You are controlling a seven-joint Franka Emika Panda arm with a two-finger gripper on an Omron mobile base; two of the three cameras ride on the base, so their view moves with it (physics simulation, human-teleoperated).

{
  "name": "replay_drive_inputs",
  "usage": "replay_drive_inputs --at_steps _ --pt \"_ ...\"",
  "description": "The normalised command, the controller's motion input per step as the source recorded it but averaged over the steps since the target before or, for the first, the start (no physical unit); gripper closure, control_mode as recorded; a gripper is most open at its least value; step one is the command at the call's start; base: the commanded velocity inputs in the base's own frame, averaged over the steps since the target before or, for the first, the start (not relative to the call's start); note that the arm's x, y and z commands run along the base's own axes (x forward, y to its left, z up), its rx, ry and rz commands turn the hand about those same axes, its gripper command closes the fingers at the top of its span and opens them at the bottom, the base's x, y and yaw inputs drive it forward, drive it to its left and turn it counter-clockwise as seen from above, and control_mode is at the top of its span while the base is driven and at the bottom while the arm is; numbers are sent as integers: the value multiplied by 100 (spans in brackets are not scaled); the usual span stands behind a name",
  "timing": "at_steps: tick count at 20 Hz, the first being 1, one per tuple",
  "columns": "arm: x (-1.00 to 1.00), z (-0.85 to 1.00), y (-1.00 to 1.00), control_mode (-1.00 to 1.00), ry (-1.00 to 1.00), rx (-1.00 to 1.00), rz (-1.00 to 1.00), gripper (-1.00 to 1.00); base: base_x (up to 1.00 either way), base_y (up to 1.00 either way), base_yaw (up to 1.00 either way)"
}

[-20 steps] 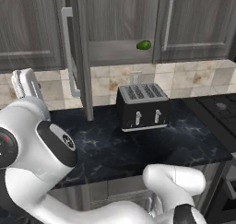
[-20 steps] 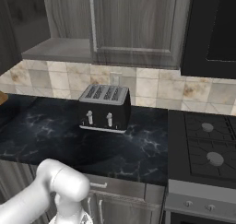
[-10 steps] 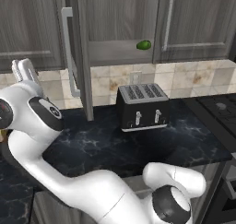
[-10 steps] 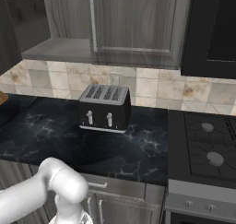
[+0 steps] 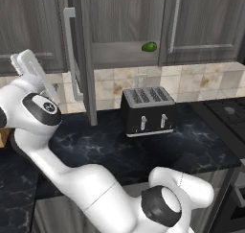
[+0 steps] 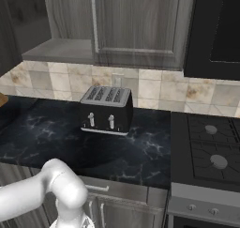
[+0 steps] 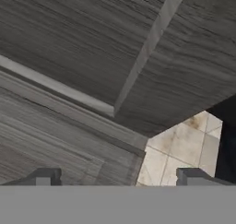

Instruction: Pick the avocado from the counter and place it in the cabinet. Then close the cabinet.

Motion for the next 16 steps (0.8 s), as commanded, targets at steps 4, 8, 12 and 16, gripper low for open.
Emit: replay_drive_inputs --at_steps 4,8,12,16 --pt "-2 0 -17 -100 -32 -16 -41 -100 0 0 0" --pt "0 0 -60 -100 -6 -11 -48 -100 0 0 0" --pt "32 1 -99 -100 7 -2 -45 -100 0 0 0" --pt "52 13 -100 -100 11 0 -35 -100 0 0 0"
